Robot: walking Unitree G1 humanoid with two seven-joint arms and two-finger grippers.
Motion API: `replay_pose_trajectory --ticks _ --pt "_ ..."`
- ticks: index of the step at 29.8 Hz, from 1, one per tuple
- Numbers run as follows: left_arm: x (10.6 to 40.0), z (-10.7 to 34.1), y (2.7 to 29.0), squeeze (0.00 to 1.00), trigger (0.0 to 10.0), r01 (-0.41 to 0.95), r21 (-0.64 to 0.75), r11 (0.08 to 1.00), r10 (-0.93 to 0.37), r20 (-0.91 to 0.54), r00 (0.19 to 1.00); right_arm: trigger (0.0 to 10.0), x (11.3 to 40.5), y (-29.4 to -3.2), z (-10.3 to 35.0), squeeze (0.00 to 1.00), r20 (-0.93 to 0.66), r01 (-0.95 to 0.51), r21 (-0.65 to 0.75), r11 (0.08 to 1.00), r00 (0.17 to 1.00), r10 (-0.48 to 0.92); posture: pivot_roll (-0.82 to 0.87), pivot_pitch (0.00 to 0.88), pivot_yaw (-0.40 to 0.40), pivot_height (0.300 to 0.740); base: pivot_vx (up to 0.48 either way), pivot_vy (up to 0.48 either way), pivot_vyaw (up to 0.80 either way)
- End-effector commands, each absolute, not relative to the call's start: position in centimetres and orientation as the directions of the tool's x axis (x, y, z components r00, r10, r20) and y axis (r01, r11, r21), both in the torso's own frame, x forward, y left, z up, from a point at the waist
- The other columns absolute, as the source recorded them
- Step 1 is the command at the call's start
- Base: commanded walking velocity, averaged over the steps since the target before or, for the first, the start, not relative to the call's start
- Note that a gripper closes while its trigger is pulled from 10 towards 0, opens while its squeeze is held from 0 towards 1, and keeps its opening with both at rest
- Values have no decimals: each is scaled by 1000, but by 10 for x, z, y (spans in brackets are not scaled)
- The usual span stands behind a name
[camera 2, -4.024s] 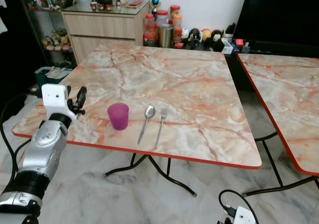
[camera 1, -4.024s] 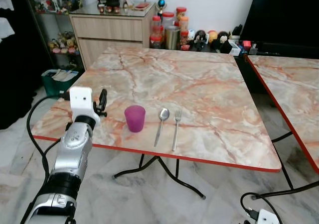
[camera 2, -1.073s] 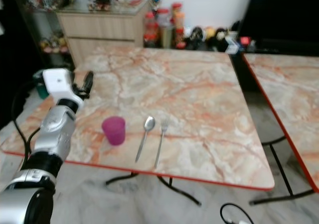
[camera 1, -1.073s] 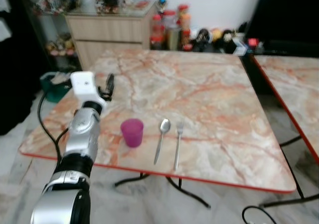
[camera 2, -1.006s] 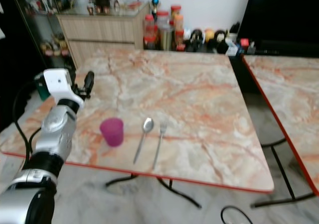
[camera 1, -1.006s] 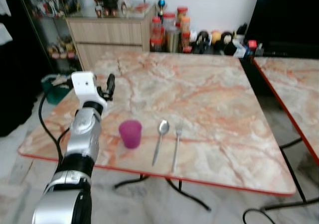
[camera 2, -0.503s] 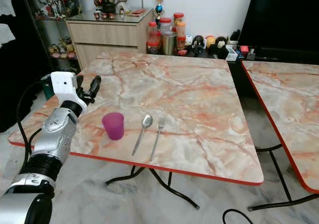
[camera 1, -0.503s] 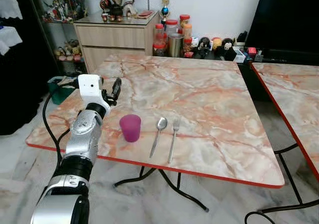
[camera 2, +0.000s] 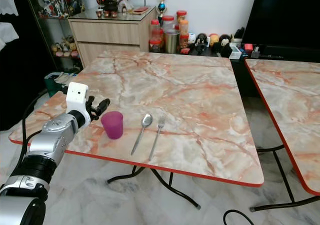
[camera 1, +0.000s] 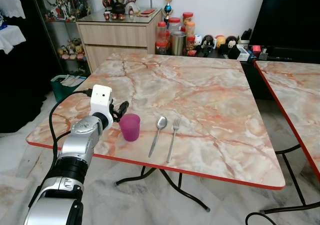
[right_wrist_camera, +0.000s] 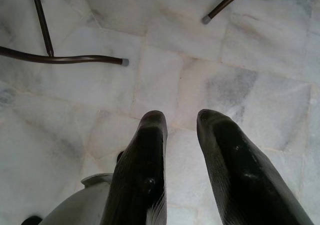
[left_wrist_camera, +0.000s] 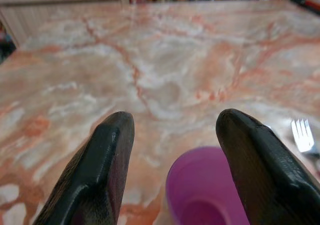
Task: Setting the table
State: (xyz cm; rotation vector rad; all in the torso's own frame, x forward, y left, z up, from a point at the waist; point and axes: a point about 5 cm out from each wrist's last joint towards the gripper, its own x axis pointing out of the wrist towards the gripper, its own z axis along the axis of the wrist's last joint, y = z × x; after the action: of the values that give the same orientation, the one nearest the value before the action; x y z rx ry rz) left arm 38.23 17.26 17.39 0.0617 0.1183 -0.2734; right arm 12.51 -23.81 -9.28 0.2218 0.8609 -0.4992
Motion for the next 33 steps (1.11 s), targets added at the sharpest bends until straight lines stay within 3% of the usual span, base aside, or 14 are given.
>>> replay_pose_trajectory --ticks 1,15,33 --pt "386 180 174 0 10000 269 92 959 -253 -157 955 10000 128 -236 -93 0 -772 505 -4 863 547 -324 28 0 1 740 0 0 0" --pt "384 167 168 0 10000 335 102 937 -291 -304 907 10000 124 -238 -94 0 -777 518 -4 855 537 -328 23 0 4 740 0 0 0" --pt "387 158 158 0 10000 343 110 933 -279 -381 881 10000 124 -237 -94 0 -776 521 -3 853 537 -331 16 0 8 740 0 0 0"
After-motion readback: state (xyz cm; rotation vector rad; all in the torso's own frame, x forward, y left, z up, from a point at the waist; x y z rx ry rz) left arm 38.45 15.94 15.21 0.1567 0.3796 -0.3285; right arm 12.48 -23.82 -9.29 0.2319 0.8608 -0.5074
